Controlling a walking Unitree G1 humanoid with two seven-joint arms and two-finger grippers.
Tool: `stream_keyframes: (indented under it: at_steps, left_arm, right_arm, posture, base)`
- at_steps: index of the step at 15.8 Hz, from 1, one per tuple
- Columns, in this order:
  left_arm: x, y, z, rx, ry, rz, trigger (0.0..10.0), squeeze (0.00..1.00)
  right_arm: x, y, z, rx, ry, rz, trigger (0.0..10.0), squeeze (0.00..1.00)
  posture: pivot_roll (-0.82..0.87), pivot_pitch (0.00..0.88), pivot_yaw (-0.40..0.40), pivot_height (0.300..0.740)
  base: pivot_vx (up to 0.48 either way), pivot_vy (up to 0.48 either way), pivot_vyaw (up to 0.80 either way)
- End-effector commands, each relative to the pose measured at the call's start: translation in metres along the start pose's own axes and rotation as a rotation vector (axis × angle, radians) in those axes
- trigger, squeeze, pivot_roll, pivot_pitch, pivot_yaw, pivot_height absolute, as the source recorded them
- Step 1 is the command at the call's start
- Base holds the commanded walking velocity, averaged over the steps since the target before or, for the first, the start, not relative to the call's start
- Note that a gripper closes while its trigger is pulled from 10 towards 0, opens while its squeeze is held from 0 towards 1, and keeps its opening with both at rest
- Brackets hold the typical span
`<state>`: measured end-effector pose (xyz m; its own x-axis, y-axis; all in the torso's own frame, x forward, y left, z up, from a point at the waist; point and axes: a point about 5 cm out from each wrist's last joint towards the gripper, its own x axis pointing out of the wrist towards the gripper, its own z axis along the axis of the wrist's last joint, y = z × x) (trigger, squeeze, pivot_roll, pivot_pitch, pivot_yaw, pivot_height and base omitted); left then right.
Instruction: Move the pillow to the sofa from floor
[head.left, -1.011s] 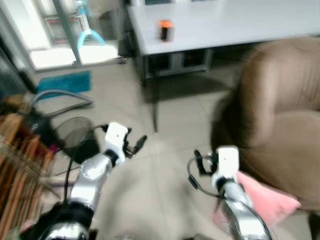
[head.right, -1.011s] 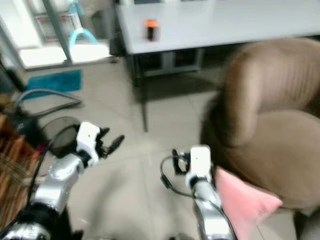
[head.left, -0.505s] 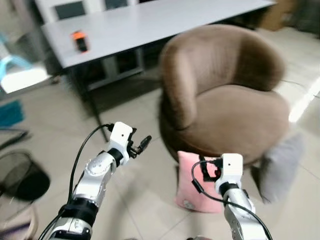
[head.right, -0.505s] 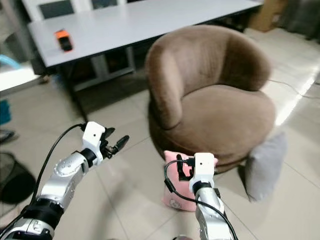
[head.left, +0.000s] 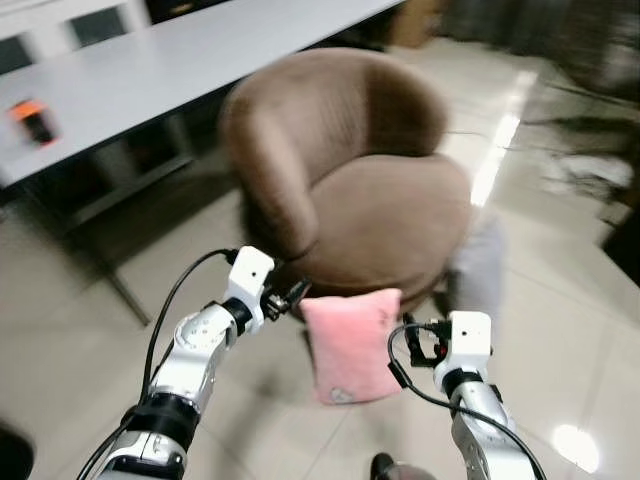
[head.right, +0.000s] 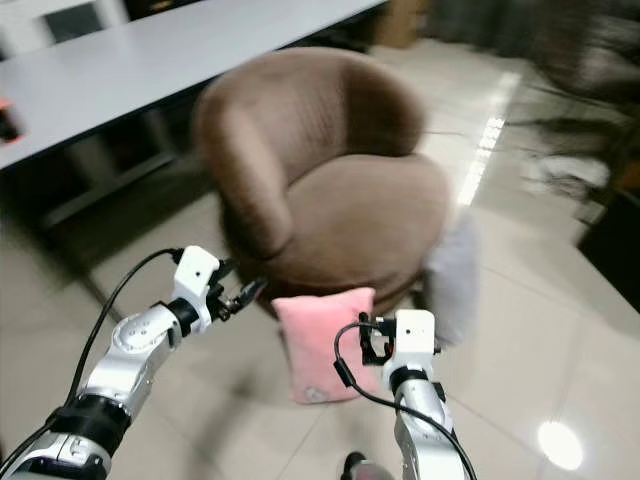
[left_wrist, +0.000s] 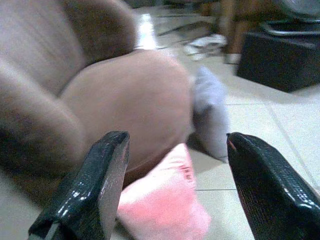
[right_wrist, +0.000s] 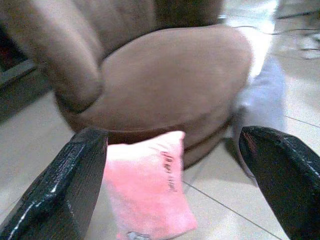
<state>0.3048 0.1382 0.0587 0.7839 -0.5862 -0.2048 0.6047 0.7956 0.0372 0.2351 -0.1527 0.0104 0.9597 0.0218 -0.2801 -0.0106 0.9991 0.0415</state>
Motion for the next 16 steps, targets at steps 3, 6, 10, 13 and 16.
stream_keyframes:
  at_steps: [3,6,10,13,16]
  left_arm:
    - [0.0026,-0.0009,0.0041,0.032,0.002,-0.047,10.0,0.00]
    - [0.0036,-0.0028,0.0026,0.032,0.013,-0.066,10.0,0.00]
    - [0.0050,-0.0045,0.0021,0.017,0.014,-0.077,10.0,0.00]
    - [0.0060,-0.0045,0.0019,0.034,0.026,-0.090,10.0,0.00]
    - [0.0068,-0.0036,0.0024,0.042,0.028,-0.096,10.0,0.00]
  right_arm:
    - [-0.0021,0.0029,-0.0019,0.015,-0.004,-0.001,10.0,0.00]
    - [-0.0033,0.0029,-0.0031,0.018,-0.003,-0.005,10.0,0.00]
    - [-0.0068,0.0042,-0.0049,0.022,-0.001,0.000,10.0,0.00]
    - [-0.0085,0.0041,-0.0055,0.022,-0.002,-0.002,10.0,0.00]
    - [-0.0096,0.0064,-0.0049,0.034,-0.015,0.004,10.0,0.00]
  posture:
    - [-0.01,0.037,0.089,0.740]
    - [-0.02,0.041,0.092,0.740]
    - [-0.03,0.049,0.095,0.740]
    - [-0.03,0.054,0.097,0.740]
    - [-0.04,0.052,0.104,0.740]
  base:
    - [0.000,0.480,-0.61]
    - [0.000,0.480,-0.61]
    - [0.000,0.480,-0.70]
    - [0.000,0.480,-0.70]
    - [0.000,0.476,-0.69]
